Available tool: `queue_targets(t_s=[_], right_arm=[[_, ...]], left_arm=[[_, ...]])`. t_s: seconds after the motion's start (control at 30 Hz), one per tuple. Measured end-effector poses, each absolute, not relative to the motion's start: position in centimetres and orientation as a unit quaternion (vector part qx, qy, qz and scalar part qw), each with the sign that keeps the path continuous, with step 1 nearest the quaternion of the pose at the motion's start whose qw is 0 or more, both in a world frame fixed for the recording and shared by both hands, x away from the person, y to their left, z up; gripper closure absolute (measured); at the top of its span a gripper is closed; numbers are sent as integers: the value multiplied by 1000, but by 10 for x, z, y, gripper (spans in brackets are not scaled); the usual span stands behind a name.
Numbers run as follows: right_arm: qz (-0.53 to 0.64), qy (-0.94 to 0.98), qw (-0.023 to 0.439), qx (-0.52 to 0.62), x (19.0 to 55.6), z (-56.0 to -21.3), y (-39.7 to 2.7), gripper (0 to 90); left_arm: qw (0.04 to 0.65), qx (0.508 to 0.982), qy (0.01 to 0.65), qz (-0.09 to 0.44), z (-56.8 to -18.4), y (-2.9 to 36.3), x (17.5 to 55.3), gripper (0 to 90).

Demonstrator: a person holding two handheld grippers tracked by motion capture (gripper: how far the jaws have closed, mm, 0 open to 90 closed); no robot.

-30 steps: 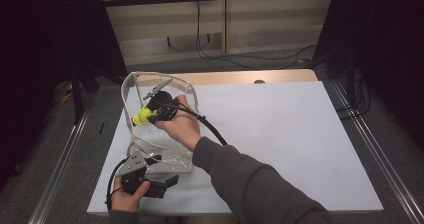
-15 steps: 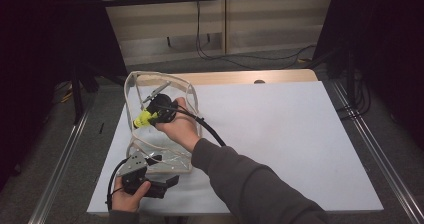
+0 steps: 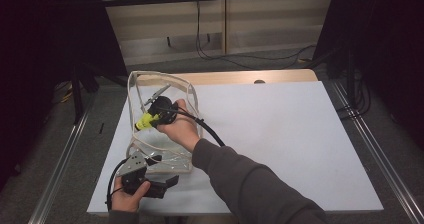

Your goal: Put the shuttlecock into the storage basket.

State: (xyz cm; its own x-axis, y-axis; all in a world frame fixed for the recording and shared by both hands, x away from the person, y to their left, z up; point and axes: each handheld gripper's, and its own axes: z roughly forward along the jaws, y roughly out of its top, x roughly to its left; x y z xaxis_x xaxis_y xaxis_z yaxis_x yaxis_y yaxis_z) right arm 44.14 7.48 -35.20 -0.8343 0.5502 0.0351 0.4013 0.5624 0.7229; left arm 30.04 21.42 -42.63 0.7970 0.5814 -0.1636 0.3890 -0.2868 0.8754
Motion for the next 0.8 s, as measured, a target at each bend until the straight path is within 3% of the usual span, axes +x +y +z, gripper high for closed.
queue_targets(t_s=[0.67, 0.73, 0.8], right_arm=[[353, 896, 97, 253, 443, -362, 79, 785], [353, 897, 94, 248, 443, -364, 80, 756], [346, 903, 83, 240, 442, -366, 83, 666]], left_arm=[[511, 799, 303, 93, -427, 215, 301, 43], [511, 799, 303, 92, -427, 215, 301, 43], [510, 800, 303, 92, -427, 215, 301, 43]])
